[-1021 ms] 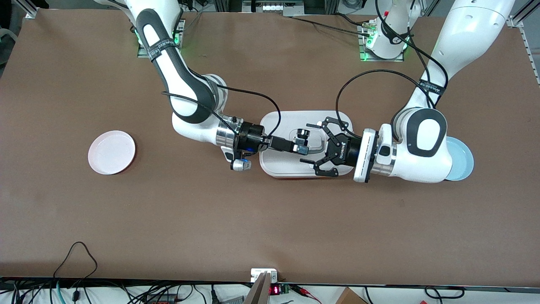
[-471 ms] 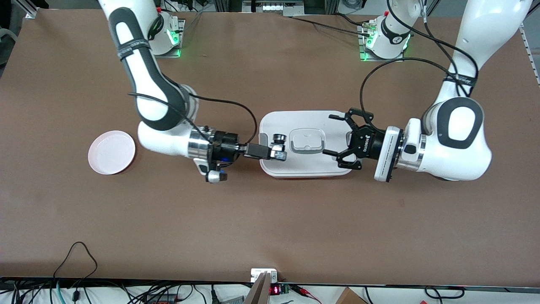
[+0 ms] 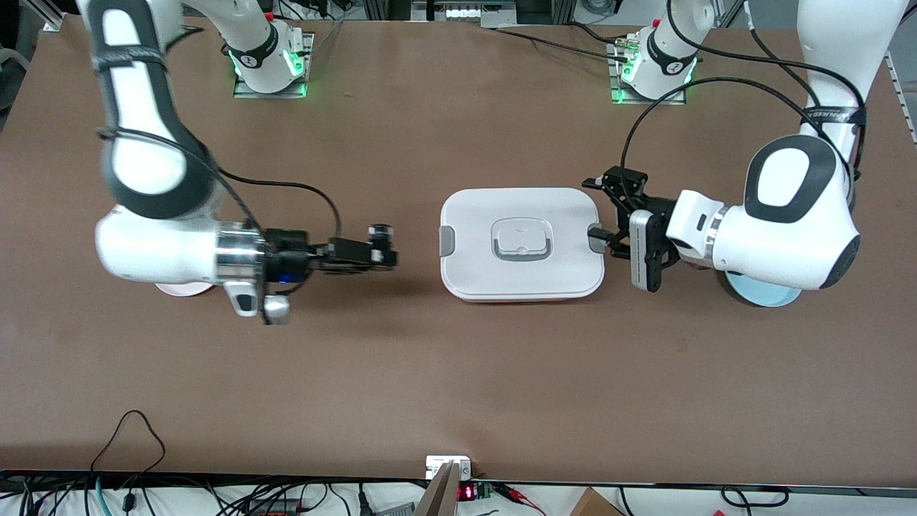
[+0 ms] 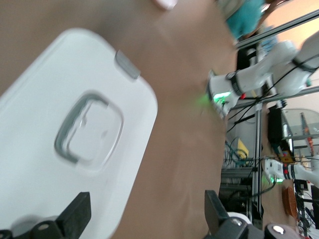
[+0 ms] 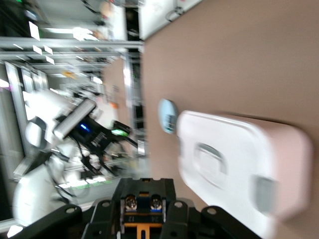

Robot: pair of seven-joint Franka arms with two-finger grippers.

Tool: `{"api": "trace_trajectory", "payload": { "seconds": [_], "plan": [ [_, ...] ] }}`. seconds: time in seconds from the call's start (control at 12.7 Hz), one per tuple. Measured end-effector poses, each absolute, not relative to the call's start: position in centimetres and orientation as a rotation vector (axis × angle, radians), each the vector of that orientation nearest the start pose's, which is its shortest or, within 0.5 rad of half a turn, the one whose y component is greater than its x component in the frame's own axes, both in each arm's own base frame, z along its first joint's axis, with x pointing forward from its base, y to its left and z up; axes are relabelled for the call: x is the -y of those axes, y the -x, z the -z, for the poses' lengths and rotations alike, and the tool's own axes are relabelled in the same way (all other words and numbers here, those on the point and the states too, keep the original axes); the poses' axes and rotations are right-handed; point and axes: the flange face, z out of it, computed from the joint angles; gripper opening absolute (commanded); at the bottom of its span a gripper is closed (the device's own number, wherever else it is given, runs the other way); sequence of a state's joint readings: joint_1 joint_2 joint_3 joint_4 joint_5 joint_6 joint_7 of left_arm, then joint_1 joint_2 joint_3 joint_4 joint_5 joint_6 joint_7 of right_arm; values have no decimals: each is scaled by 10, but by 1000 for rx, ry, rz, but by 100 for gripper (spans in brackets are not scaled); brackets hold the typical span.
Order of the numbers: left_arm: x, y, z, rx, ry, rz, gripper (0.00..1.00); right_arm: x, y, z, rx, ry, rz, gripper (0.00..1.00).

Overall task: Transfer orange switch to right arm and place
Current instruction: 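Carry the switch to the white plate while the left gripper withdraws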

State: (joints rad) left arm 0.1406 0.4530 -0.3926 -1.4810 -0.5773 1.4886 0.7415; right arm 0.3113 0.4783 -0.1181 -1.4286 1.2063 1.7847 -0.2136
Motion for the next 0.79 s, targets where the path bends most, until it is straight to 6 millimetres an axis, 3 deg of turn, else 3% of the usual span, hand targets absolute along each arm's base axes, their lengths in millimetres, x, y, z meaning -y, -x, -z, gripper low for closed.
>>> {"api": "trace_trajectory", "payload": {
  "seconds": [0.16, 0.39, 0.63, 0.79],
  "plan": [
    [174, -607, -434, 968, -2235, 383, 100, -180, -656, -495, 149, 2249, -107, 0],
    [155, -602, -434, 895, -2420, 552, 100, -128, -622, -550, 277, 2555, -129, 0],
    [133, -604, -482, 752, -2598, 633, 100, -77, -588, -596, 352, 2889, -145, 0],
    [128, -604, -516, 658, -2715, 611, 100, -53, -572, -611, 373, 3043, -156, 0]
  ]
}}
